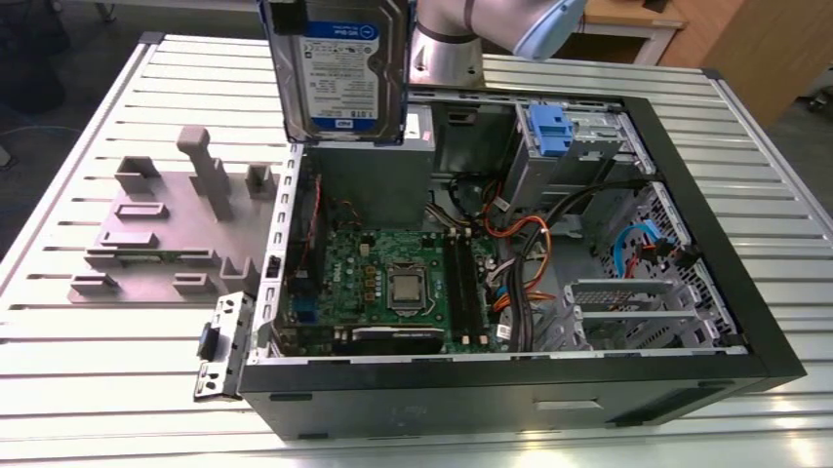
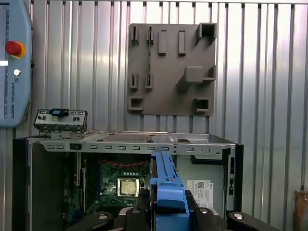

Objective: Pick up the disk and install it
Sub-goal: 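Pick up the disk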

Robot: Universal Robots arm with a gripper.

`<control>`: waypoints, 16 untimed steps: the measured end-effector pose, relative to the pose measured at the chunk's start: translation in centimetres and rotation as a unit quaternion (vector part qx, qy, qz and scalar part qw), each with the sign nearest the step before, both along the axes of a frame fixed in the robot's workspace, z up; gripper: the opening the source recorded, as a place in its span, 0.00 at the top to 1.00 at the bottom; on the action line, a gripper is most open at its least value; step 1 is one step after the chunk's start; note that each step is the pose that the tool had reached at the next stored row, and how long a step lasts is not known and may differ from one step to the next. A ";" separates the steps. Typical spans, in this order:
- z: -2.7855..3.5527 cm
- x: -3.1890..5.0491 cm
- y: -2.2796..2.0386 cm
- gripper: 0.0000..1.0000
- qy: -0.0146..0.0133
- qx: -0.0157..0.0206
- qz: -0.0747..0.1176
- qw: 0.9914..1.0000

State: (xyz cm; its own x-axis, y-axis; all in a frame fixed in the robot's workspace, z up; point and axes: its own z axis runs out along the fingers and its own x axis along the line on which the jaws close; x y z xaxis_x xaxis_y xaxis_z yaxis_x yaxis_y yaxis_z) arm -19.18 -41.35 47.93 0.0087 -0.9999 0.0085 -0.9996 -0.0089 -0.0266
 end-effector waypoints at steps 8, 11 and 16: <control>-0.01 1.01 -0.83 0.64 0.000 0.000 0.000 1.000; -0.01 1.93 -0.94 0.64 0.000 0.000 0.000 1.000; -0.01 3.56 -1.03 0.64 0.000 0.000 0.000 1.000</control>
